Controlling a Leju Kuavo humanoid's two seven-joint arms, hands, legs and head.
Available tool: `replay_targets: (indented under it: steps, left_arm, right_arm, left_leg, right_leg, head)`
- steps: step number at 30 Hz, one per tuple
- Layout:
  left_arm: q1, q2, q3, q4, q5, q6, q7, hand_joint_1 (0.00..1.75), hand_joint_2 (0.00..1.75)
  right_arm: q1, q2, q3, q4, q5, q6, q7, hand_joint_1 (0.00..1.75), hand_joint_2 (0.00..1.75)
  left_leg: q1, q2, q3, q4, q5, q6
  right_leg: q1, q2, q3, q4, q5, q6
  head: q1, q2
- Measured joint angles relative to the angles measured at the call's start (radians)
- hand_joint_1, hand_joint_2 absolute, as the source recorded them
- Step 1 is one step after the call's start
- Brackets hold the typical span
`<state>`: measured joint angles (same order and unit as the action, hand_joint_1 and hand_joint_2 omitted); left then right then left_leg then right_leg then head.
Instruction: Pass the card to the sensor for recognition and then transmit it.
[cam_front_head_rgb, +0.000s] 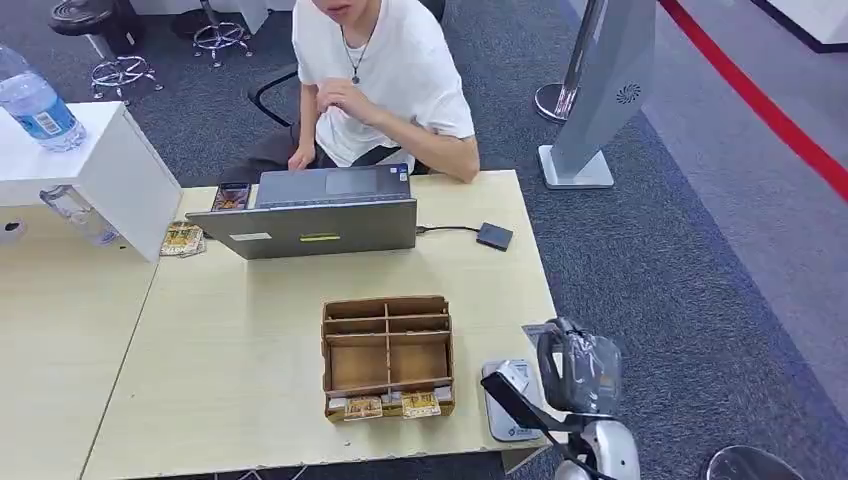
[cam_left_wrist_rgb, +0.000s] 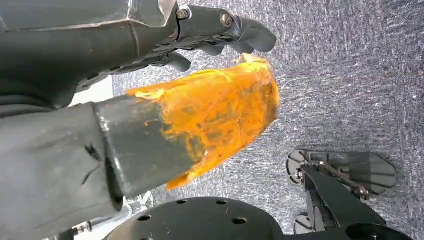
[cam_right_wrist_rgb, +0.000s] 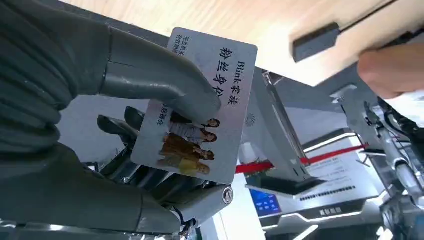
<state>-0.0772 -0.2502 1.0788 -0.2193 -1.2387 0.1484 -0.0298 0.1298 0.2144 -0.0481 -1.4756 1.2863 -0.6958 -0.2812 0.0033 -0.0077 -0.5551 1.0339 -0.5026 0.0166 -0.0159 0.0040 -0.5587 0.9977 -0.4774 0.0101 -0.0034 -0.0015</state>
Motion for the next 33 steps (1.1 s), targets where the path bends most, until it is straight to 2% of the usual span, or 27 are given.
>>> replay_targets:
  steps: [6,16,29,33]
  left_arm:
    - [0.000,0.000,0.000,0.000,-0.005,-0.003,0.001,0.00,0.00]
    - [0.000,0.000,0.000,0.000,-0.020,-0.011,0.002,0.00,0.00]
    - [-0.001,-0.003,0.000,0.000,-0.041,-0.033,-0.001,0.00,0.00]
    - [-0.001,-0.005,0.000,0.000,-0.042,-0.034,-0.001,0.00,0.00]
  right_arm:
    - [-0.003,0.018,-0.007,-0.043,0.012,0.000,-0.033,1.75,1.75]
    - [-0.023,0.031,0.001,-0.083,0.057,0.000,-0.049,1.75,1.75]
    - [-0.128,0.026,0.140,-0.097,0.146,0.000,0.059,1.75,1.75]
    - [-0.146,0.022,0.167,-0.097,0.153,0.000,0.067,1.75,1.75]
  left_leg:
    - [0.000,0.000,0.000,0.000,0.000,0.000]
    - [0.000,0.000,0.000,0.000,0.000,0.000]
    - [0.000,0.000,0.000,0.000,0.001,0.000]
    - [0.000,0.000,0.000,0.000,0.001,0.000]
  right_leg:
    - [0.000,0.000,0.000,0.000,0.000,0.000]
    - [0.000,0.000,0.000,0.000,0.000,0.000]
    - [0.000,0.000,0.000,0.000,0.001,-0.001]
    - [0.000,0.000,0.000,0.000,0.001,-0.001]
  head:
    - [0.000,0.000]
    - [0.000,0.000]
    - [0.000,0.000]
    - [0.000,0.000]
